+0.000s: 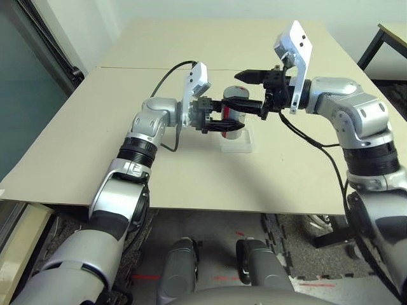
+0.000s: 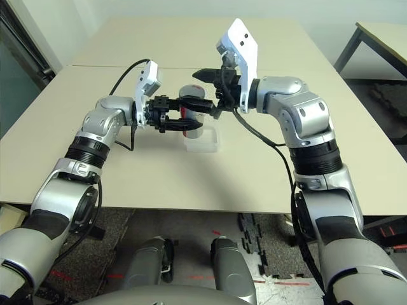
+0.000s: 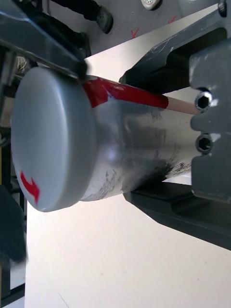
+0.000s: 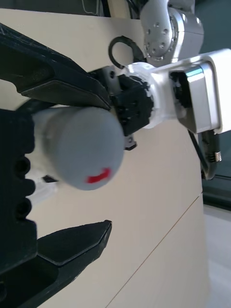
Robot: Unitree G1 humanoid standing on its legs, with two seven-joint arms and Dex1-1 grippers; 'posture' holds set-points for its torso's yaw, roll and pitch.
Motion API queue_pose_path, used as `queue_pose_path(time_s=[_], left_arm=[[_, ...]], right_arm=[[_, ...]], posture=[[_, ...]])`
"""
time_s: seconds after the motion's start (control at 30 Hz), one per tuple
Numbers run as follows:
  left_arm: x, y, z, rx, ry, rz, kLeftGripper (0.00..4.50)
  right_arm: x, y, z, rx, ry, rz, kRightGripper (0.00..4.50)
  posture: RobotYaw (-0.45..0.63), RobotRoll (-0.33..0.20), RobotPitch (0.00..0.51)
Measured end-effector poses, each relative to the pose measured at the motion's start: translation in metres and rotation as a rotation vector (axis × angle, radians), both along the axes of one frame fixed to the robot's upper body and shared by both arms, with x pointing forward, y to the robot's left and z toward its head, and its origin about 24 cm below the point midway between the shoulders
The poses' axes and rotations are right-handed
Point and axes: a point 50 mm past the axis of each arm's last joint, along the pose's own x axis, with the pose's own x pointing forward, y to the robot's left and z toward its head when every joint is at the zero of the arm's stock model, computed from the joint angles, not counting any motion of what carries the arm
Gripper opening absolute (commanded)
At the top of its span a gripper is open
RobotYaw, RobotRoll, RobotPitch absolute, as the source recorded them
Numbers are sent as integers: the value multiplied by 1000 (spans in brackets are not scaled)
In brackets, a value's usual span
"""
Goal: Pour the medicine from the bottle into the box.
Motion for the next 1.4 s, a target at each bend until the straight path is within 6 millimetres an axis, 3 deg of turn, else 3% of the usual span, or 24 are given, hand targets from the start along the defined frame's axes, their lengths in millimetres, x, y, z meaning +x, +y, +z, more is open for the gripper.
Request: queue_pose_path(time_s=[0.13, 0.27, 0.53, 0.87, 1.1, 1.4], left_arm=[[1, 4, 0, 4, 4, 14, 2806], [0, 9, -1, 14, 6, 12, 2806], [-2, 9, 0, 15, 1, 5, 2806], [-1, 13, 2, 19, -5, 20, 2806], [0, 15, 1, 15, -5, 35, 2806], [1, 13, -1, 10, -1, 36, 2806]], right_arm=[[-4, -14, 1, 3, 14, -31, 4500], [0, -48, 5, 22, 10, -194, 4500], [11, -65, -2, 43, 31, -273, 4500], [0, -50, 1, 42, 67, -152, 4500], [-13, -27, 7, 83, 112, -43, 4500], [-12, -2, 4, 89, 122, 33, 4500]], posture=[[-52, 0, 84], [-53, 0, 86], [-36, 0, 88], [-27, 0, 82], [-33, 0, 79], [-35, 0, 74]])
